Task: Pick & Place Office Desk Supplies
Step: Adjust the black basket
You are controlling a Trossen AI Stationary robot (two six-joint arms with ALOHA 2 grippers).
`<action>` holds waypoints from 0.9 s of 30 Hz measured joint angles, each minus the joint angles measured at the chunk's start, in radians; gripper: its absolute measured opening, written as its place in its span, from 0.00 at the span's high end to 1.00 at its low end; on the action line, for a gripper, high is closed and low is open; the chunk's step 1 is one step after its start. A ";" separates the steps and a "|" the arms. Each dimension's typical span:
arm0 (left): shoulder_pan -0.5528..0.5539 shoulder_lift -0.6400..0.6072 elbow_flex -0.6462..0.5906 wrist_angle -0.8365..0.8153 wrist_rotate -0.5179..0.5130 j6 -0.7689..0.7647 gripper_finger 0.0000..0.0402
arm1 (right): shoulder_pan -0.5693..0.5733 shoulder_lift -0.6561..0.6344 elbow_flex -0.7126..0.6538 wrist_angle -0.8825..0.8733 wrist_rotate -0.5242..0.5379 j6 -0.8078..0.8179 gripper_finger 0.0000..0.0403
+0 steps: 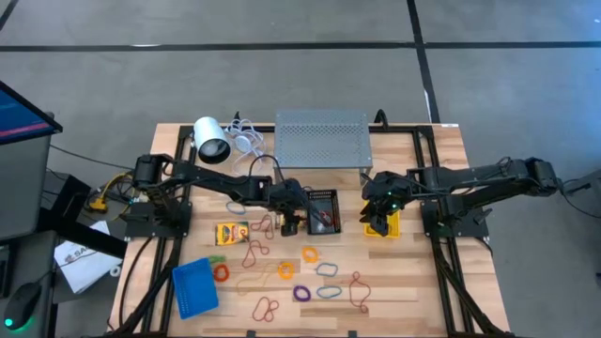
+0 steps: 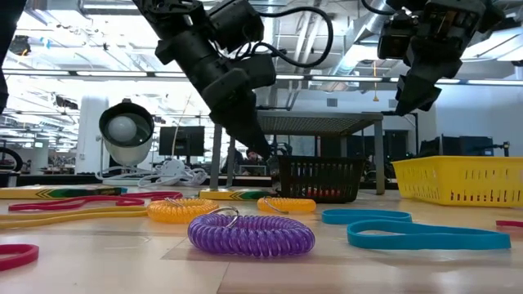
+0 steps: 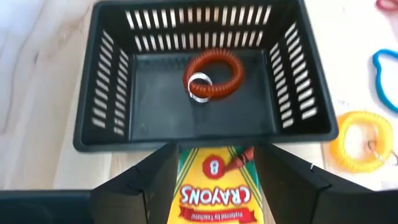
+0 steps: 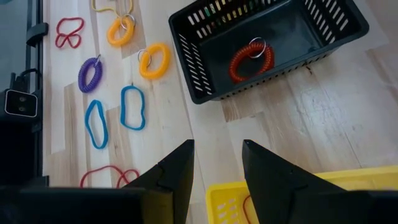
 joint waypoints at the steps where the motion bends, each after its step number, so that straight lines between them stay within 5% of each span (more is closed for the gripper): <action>1: 0.000 0.000 0.000 0.007 0.000 0.000 0.50 | 0.000 0.000 0.000 0.000 0.000 0.000 0.67; 13: 0.011 0.000 0.000 -0.053 -0.026 -0.024 0.50 | 0.000 0.000 0.000 -0.002 -0.002 0.018 0.67; 27: 0.011 0.028 0.001 0.060 0.006 -0.023 0.50 | 0.000 0.000 0.000 0.002 -0.003 0.018 0.67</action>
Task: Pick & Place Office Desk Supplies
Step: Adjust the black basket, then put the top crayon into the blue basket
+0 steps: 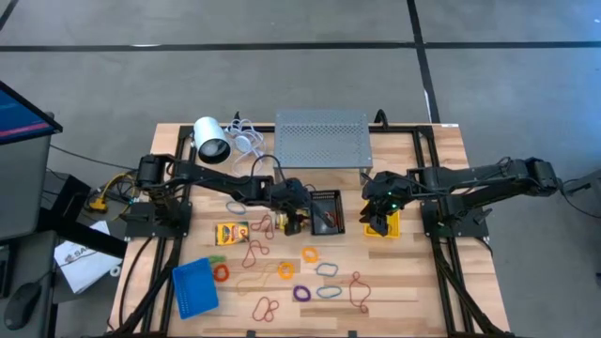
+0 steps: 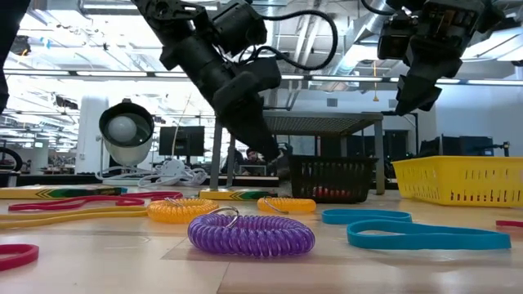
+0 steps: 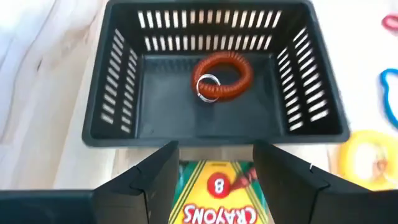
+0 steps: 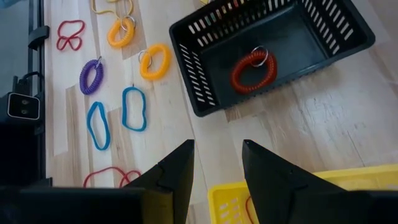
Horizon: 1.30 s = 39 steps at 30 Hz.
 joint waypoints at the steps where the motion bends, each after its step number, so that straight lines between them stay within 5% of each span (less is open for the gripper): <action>1: 0.000 0.006 0.000 0.011 0.002 0.000 0.50 | 0.000 0.000 0.000 0.003 0.000 0.000 0.67; 11: -0.002 0.072 0.010 0.011 0.011 0.000 0.50 | 0.000 0.000 0.000 0.016 -0.016 0.011 0.67; 23: 0.015 -0.089 0.019 -0.135 -0.075 0.007 0.50 | 0.015 0.000 0.000 0.017 -0.052 0.026 0.67; 33: 0.015 -0.071 0.017 -0.341 0.015 0.030 0.49 | 0.021 0.000 0.000 0.017 -0.061 0.017 0.67; 39: 0.013 -0.064 0.017 -0.361 0.138 0.053 0.39 | 0.021 0.000 0.000 0.018 -0.066 0.016 0.67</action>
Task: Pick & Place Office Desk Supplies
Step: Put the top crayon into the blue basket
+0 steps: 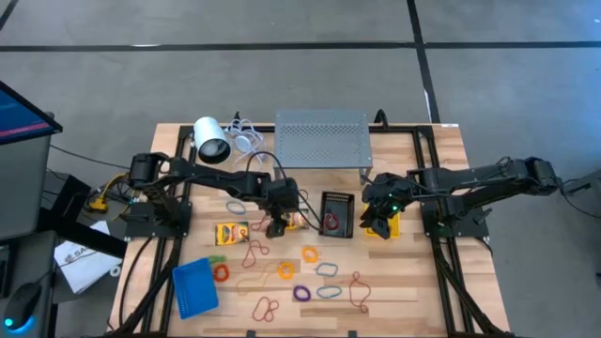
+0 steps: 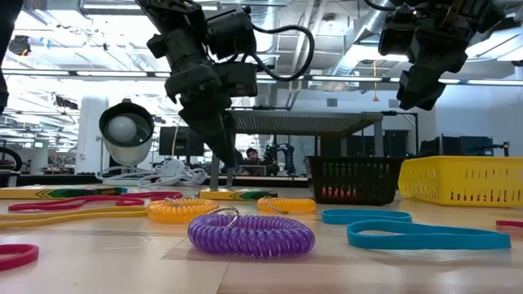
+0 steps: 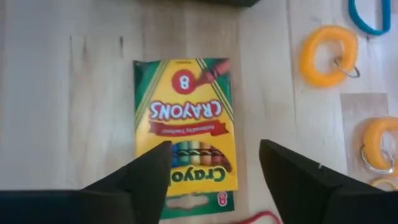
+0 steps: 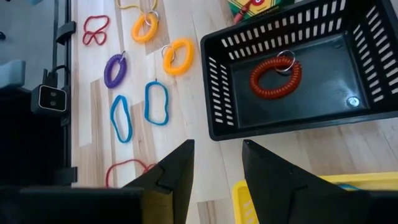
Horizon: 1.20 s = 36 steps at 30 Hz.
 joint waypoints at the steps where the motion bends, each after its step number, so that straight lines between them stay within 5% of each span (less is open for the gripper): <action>1: -0.001 0.000 0.000 0.001 0.000 0.006 0.36 | 0.001 0.000 0.000 0.000 -0.003 0.000 0.67; 9: -0.001 0.065 0.001 0.014 -0.006 0.001 0.22 | 0.054 0.000 0.000 0.009 -0.002 0.001 0.67; 16: 0.001 0.092 0.001 0.026 -0.131 0.000 0.14 | 0.072 0.000 0.000 0.041 -0.002 0.002 0.67; 36: 0.006 0.086 0.017 0.030 -0.231 -0.028 0.03 | 0.071 0.000 0.000 0.040 -0.001 -0.010 0.67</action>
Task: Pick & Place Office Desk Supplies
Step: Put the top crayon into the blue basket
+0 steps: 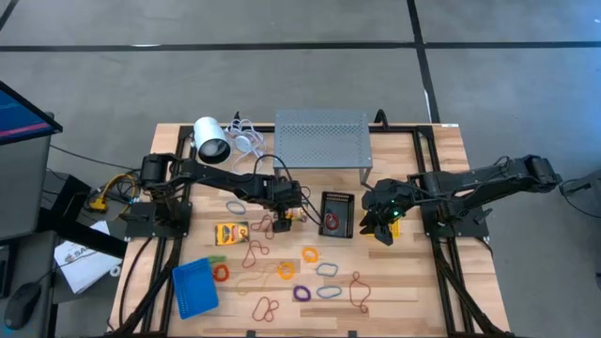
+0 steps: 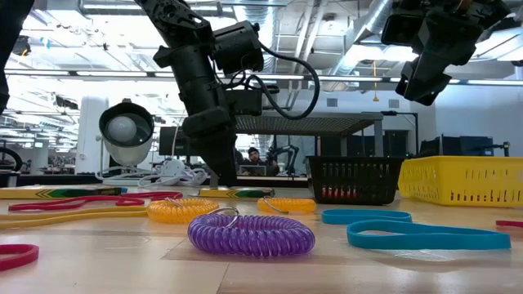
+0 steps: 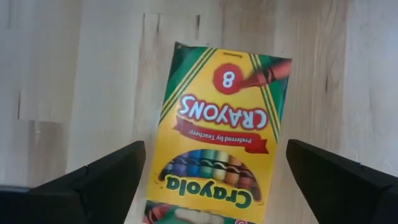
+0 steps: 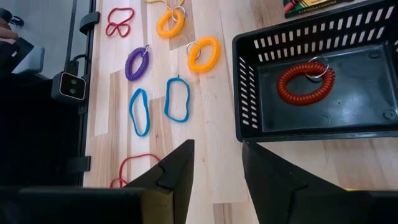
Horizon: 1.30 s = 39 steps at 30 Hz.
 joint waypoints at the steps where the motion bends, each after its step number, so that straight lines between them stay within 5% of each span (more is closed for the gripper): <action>1: 0.000 0.000 0.000 0.001 0.000 0.000 0.03 | 0.000 0.000 0.000 0.000 0.000 -0.001 0.67; 39: 0.006 -0.001 0.000 0.048 0.049 0.077 0.00 | 0.040 0.000 0.000 0.000 0.002 0.000 0.67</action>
